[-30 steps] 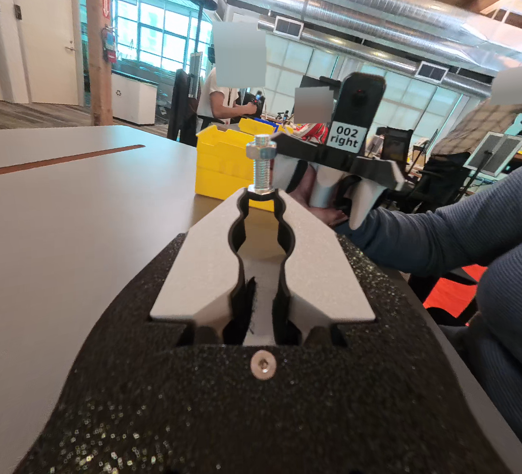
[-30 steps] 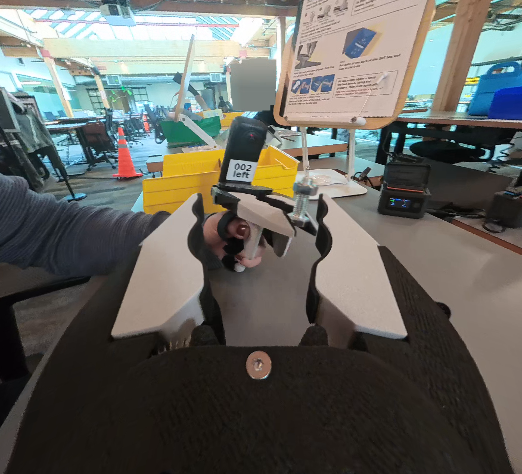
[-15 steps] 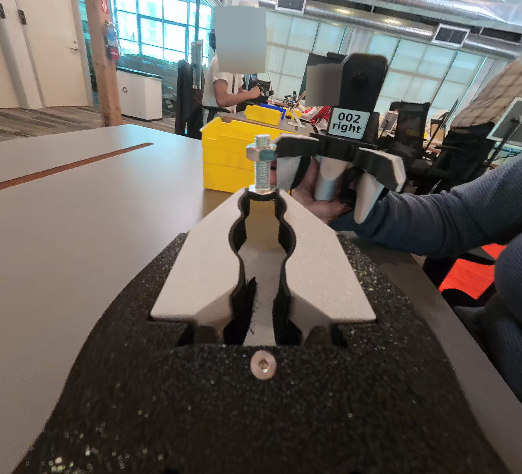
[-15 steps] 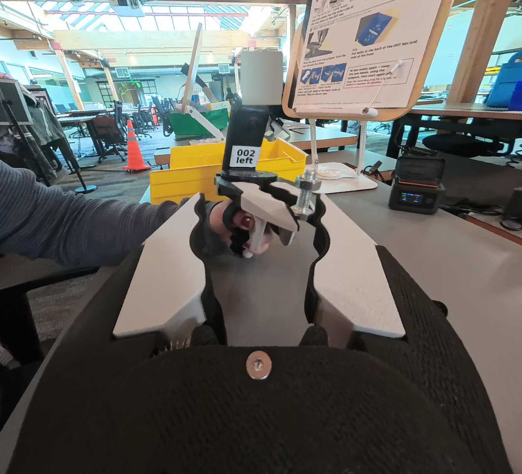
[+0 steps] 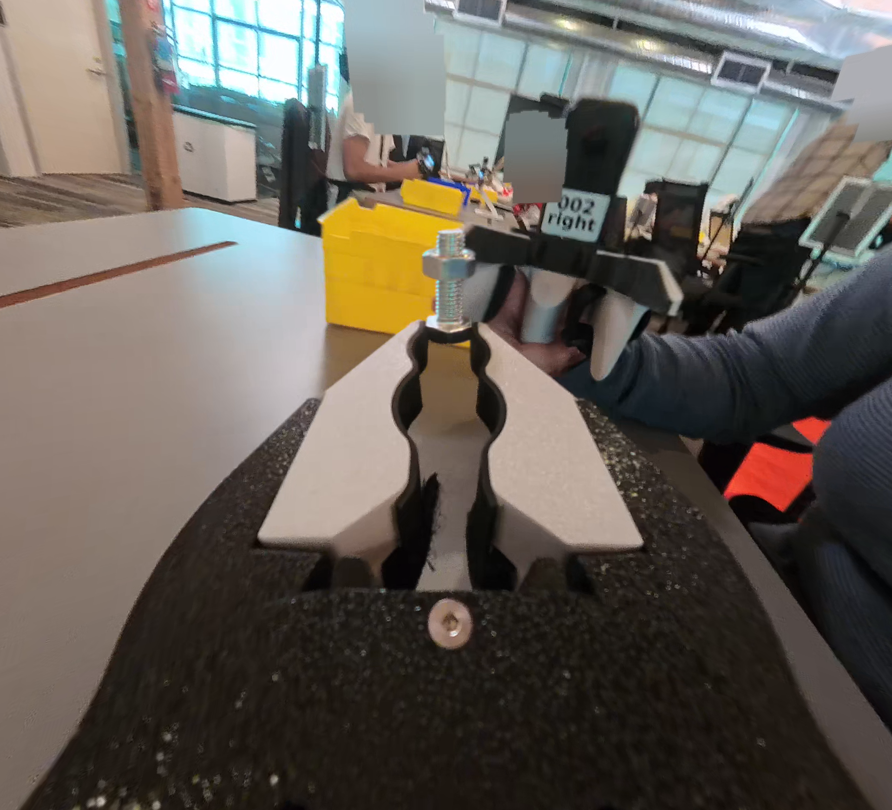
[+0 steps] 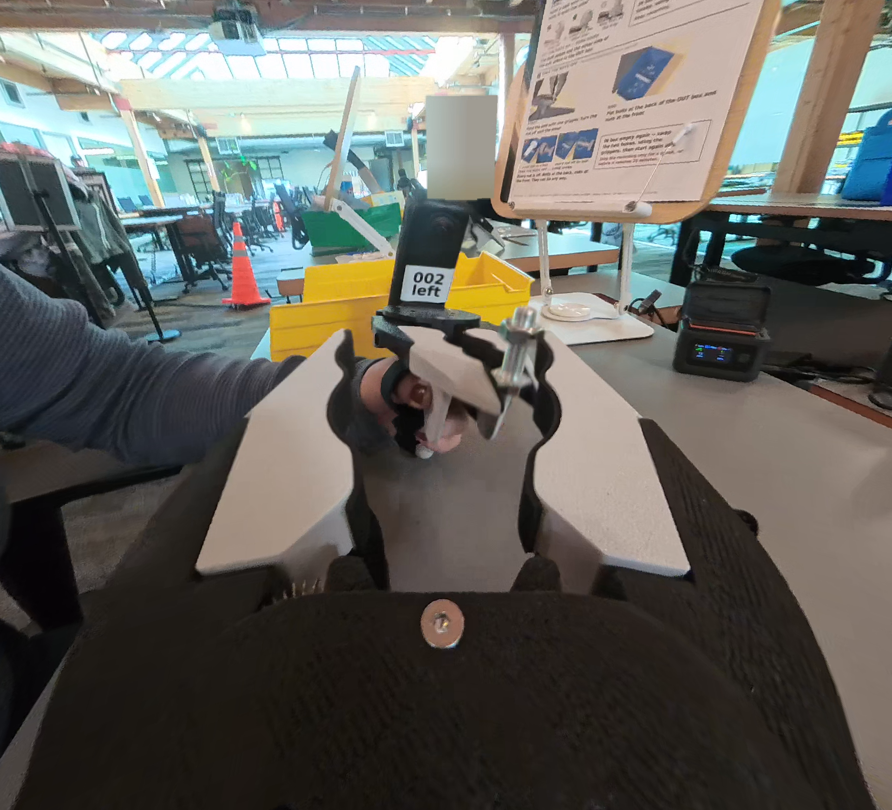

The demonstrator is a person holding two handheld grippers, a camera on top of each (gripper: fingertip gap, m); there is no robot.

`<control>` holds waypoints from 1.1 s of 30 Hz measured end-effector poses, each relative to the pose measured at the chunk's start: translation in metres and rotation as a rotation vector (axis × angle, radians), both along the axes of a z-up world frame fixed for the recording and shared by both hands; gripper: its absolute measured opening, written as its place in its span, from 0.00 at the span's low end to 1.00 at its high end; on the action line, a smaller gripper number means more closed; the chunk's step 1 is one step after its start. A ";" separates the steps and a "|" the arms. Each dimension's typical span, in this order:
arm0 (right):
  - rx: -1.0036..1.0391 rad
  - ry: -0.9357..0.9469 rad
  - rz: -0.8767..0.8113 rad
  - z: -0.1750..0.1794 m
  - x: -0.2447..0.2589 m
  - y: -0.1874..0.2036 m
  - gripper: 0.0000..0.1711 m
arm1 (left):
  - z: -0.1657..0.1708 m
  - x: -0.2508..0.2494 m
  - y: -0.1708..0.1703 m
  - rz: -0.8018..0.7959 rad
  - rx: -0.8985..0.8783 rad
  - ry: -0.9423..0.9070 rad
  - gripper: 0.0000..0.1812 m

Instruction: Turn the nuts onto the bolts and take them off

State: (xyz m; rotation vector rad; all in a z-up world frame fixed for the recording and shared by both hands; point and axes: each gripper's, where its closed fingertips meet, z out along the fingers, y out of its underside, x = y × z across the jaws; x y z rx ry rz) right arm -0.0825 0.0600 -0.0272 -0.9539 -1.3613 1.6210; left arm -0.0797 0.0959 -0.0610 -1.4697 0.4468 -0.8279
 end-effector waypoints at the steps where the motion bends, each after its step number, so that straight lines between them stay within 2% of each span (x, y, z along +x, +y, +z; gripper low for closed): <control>1: -0.012 0.008 -0.002 0.002 0.001 0.003 0.42 | 0.004 -0.006 0.000 0.012 0.005 -0.025 0.08; 5: 0.010 0.017 -0.052 -0.001 -0.003 0.007 0.43 | 0.005 0.012 -0.010 -0.095 0.014 -0.021 0.08; 8: 0.019 0.012 -0.020 -0.004 -0.004 -0.002 0.43 | -0.009 0.039 -0.016 -0.187 -0.011 0.063 0.09; 12: 0.028 -0.009 0.033 -0.008 -0.003 -0.012 0.39 | -0.009 0.034 -0.012 -0.158 -0.016 0.038 0.08; 15: 0.015 0.004 -0.008 -0.005 -0.002 -0.001 0.41 | -0.004 0.010 -0.005 -0.063 -0.010 0.020 0.08; 17: -0.002 0.013 -0.016 -0.002 0.000 0.006 0.36 | -0.003 -0.005 -0.001 -0.016 -0.020 -0.008 0.08; 21: 0.012 0.014 -0.054 -0.004 -0.003 0.009 0.36 | -0.002 0.015 -0.010 -0.110 -0.008 0.016 0.08; 25: 0.003 -0.008 0.030 -0.009 -0.004 -0.009 0.36 | -0.008 0.038 -0.015 -0.174 -0.018 0.064 0.09; 29: 0.006 -0.031 0.007 -0.013 -0.006 -0.002 0.40 | -0.007 0.009 -0.005 -0.058 -0.014 0.059 0.08; 31: -0.013 -0.014 -0.001 -0.010 -0.003 0.006 0.33 | -0.005 -0.014 0.001 0.026 -0.027 0.026 0.08; 33: -0.026 -0.008 -0.031 -0.008 -0.003 0.012 0.34 | -0.002 -0.015 -0.002 0.020 -0.009 0.034 0.08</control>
